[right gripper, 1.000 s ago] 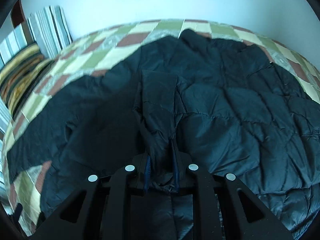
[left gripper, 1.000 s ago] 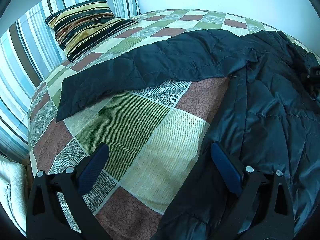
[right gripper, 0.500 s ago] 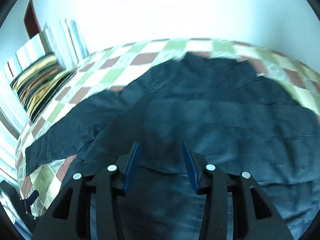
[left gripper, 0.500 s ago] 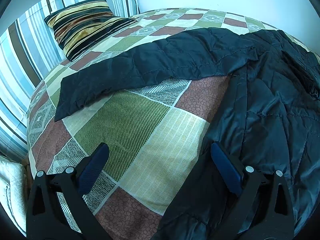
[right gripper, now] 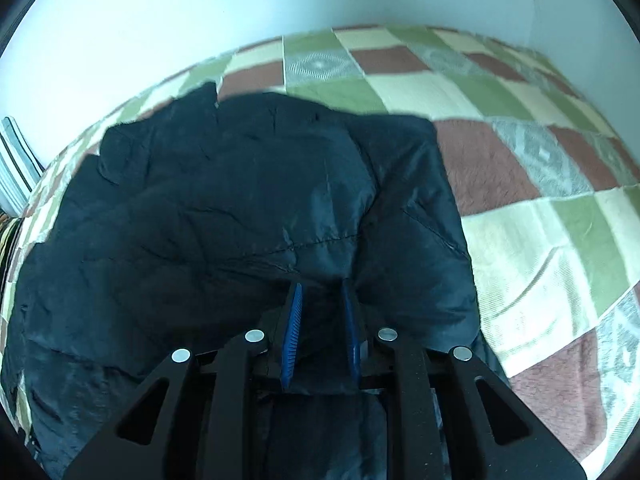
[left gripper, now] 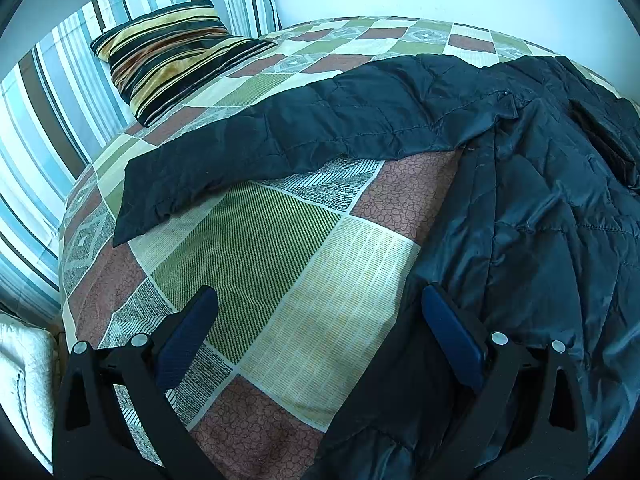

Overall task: Fold large clothes
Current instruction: 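Lift the sleeve and lay it across the jacket body with the right gripper, then grasp the other sleeve with the left gripper and lift it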

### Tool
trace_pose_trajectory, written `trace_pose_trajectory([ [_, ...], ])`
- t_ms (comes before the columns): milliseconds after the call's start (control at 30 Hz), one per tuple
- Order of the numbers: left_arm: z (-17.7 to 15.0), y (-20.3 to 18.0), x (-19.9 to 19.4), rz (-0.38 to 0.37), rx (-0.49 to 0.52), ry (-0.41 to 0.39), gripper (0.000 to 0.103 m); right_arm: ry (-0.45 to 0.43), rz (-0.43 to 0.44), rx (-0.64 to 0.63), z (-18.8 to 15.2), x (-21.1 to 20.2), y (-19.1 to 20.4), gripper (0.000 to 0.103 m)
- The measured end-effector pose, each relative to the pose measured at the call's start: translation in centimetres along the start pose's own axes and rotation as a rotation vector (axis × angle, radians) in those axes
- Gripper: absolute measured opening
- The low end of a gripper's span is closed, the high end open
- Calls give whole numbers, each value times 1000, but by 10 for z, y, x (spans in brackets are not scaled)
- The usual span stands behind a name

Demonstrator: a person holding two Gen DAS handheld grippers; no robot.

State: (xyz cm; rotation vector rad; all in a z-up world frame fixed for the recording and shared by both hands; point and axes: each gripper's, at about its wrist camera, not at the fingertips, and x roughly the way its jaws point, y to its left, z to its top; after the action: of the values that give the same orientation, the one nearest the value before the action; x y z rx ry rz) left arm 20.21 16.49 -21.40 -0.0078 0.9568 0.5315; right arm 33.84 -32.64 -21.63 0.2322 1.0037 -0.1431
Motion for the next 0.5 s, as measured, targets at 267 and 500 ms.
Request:
trace_pose_trajectory([
  [267, 0, -1, 0, 4, 4, 0, 101, -58, -6, -20, -9, 10, 3, 19],
  [500, 3, 18, -8, -38, -30, -11, 101, -86, 2, -18, -13, 8, 1, 20],
])
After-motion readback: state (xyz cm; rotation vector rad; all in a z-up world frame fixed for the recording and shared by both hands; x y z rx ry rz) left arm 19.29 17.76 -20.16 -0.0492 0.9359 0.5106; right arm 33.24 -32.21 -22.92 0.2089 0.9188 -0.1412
